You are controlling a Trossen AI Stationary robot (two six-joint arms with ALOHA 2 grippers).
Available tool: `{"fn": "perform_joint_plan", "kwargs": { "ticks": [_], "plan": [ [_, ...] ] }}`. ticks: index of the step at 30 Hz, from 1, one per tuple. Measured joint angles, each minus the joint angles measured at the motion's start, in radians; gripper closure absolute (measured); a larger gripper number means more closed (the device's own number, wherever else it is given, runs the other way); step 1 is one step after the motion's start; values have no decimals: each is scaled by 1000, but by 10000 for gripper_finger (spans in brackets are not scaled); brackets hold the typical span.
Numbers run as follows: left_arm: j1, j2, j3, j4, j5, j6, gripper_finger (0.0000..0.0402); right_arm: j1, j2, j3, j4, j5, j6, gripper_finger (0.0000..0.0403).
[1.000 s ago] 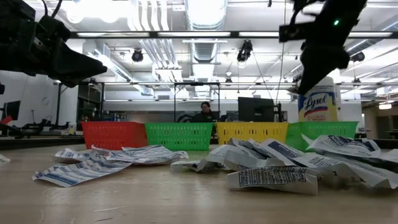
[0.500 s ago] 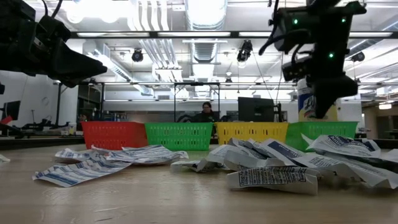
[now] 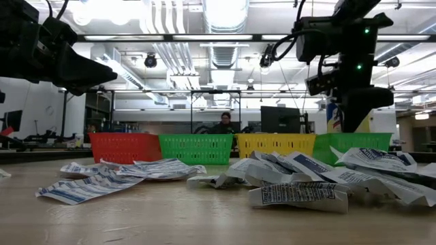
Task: Pick & Place First Aid Supplies
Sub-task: Put the blue alcohol pad into the right green bin
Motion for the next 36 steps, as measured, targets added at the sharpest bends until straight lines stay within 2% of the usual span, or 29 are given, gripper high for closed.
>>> {"fn": "perform_joint_plan", "kwargs": {
  "ticks": [5,9,16,26,33,36],
  "plan": [
    [0,0,0,0,-1,0,289,1,0,0,2,-4,26,328],
    [0,0,0,0,-2,0,289,1,0,6,0,-53,34,307],
    [0,0,0,0,-4,0,289,4,-6,126,-54,-165,108,288],
    [0,0,0,0,-4,0,289,116,-6,346,-4,-363,154,296],
    [0,0,0,0,0,0,289,239,-6,373,215,-396,129,310],
    [0,0,0,-1,4,-8,289,280,-4,366,247,-396,136,316]
  ]
}}
